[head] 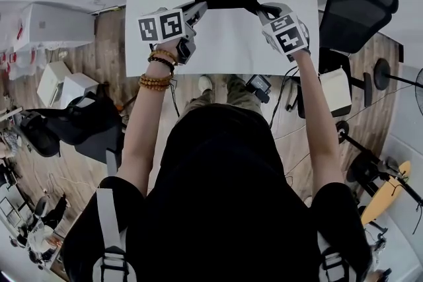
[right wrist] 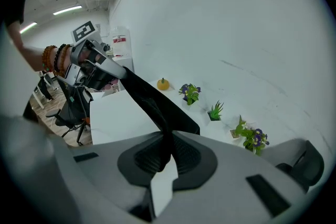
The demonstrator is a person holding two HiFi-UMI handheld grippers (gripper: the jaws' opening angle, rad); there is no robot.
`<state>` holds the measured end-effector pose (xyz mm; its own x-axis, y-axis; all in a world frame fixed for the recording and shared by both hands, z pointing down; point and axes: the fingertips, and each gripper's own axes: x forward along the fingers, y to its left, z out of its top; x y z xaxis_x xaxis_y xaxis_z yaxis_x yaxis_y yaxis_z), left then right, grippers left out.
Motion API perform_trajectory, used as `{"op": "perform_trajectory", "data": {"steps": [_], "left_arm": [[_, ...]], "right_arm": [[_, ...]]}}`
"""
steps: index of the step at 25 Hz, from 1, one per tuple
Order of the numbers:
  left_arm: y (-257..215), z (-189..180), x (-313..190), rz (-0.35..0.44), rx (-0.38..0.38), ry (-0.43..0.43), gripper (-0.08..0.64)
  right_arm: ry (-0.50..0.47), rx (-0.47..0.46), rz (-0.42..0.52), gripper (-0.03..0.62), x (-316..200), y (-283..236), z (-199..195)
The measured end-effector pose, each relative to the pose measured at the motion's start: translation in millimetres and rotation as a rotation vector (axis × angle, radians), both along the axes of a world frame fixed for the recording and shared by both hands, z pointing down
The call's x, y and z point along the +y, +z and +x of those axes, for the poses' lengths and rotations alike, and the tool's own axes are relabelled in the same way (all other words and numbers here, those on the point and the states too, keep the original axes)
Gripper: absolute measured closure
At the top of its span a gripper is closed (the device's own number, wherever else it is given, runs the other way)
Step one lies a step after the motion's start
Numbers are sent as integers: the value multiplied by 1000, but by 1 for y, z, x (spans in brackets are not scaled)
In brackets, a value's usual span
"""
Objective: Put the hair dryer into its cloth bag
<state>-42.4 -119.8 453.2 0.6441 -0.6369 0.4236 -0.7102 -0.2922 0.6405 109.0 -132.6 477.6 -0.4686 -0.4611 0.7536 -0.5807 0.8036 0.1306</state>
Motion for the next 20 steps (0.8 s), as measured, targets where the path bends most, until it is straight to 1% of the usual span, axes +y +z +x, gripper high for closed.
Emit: {"op": "perform_trajectory", "data": {"steps": [6,9,13,15,17,20], "left_arm": [[31,5,34,-53,-3,22,518],[48,1,53,-91,-1,29,518],[74,-3,74,-147,2,15,518],[85,-5,81,-157,2,1,518],[98,-8,86,-132,-35,-9,518],[123,-10,96,-99,-161,17,518]], "right_arm": [[14,16,-76,547,34,40,6],[18,13,-111,548,51,58,1],[7,8,-140,546,72,83,-4],[-8,1,-143,547,82,99,-5],[-17,-3,-156,546,90,117,-5],[-4,-29,-179,546,98,137,-10]]}}
